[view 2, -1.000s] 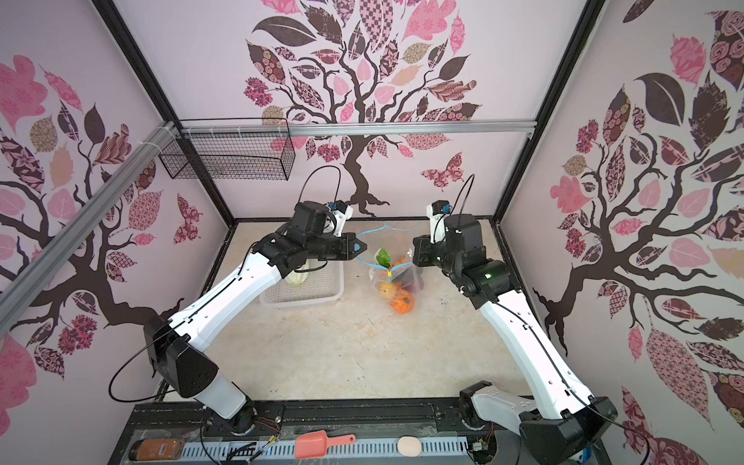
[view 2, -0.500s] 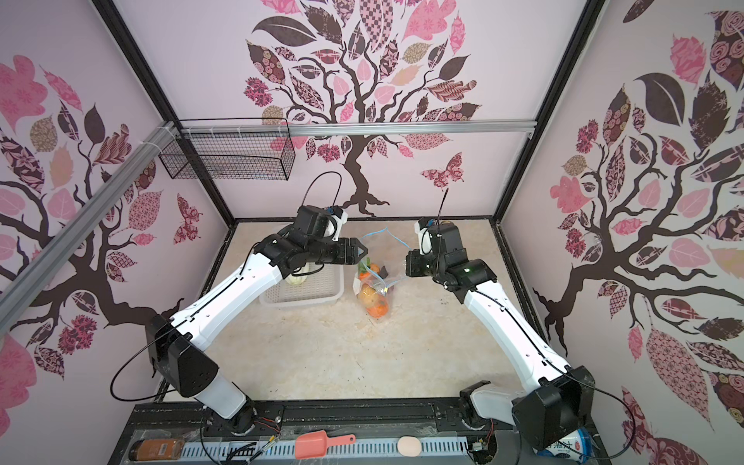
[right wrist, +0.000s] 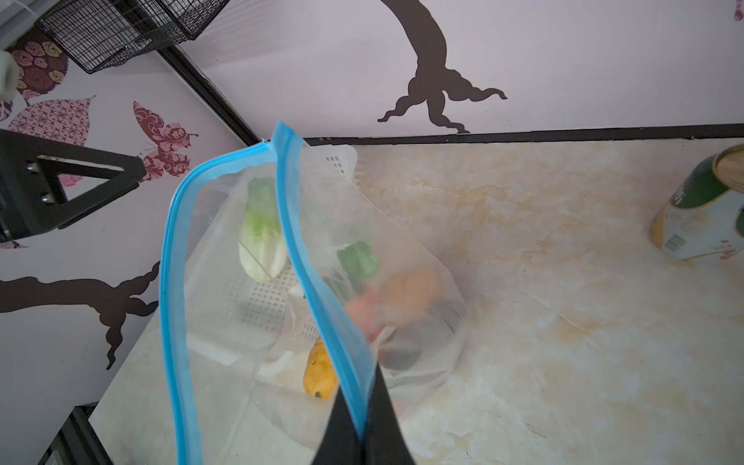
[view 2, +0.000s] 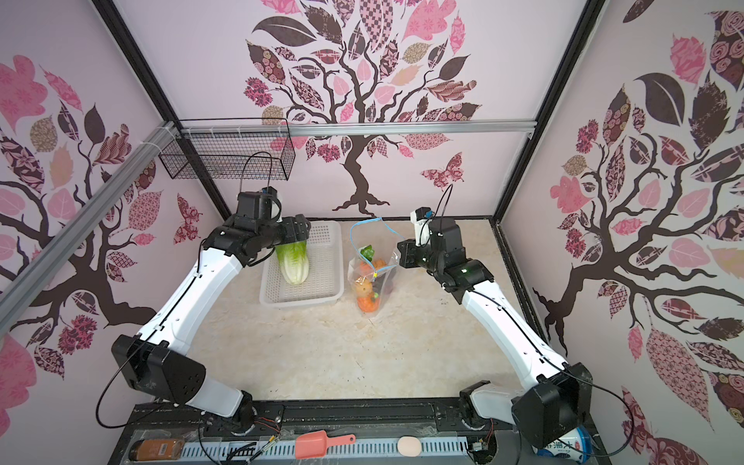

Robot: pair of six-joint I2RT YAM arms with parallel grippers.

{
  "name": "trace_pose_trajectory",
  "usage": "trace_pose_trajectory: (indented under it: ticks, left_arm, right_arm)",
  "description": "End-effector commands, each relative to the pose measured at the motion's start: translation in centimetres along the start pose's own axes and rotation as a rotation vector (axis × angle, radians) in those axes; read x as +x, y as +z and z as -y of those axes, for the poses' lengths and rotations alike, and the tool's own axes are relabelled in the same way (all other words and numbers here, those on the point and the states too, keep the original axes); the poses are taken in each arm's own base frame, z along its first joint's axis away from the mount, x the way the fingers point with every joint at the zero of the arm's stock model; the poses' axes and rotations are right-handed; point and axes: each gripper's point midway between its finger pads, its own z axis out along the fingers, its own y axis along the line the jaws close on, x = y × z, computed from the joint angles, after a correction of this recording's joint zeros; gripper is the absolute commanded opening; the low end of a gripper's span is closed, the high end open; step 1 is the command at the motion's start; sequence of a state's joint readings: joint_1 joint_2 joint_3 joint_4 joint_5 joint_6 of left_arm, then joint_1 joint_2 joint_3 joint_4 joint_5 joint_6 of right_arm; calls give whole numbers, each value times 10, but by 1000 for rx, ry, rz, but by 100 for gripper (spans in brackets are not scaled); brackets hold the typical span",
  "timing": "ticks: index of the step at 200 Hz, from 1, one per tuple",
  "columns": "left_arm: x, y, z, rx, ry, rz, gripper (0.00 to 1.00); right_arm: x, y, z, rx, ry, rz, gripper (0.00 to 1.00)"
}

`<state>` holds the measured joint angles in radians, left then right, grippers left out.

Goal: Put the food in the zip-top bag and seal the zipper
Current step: 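Move the left gripper over the basket above the green lettuce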

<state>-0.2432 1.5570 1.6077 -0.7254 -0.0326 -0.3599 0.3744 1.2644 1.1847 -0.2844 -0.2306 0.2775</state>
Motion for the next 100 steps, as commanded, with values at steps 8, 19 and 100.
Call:
trace_pose_trajectory:
  ticks: [8,19,100]
  left_arm:
    - [35,46,-40,-125,-15,-117,98]
    - [41,58,-48,-149,-20,-141,98]
    - [72,123,-95,-385,103,-311,98]
  right_arm:
    - [-1,4,-2,-29,3,14,0]
    - [0,4,-2,-32,1,13,0]
    - [-2,-1,5,-49,24,41,0]
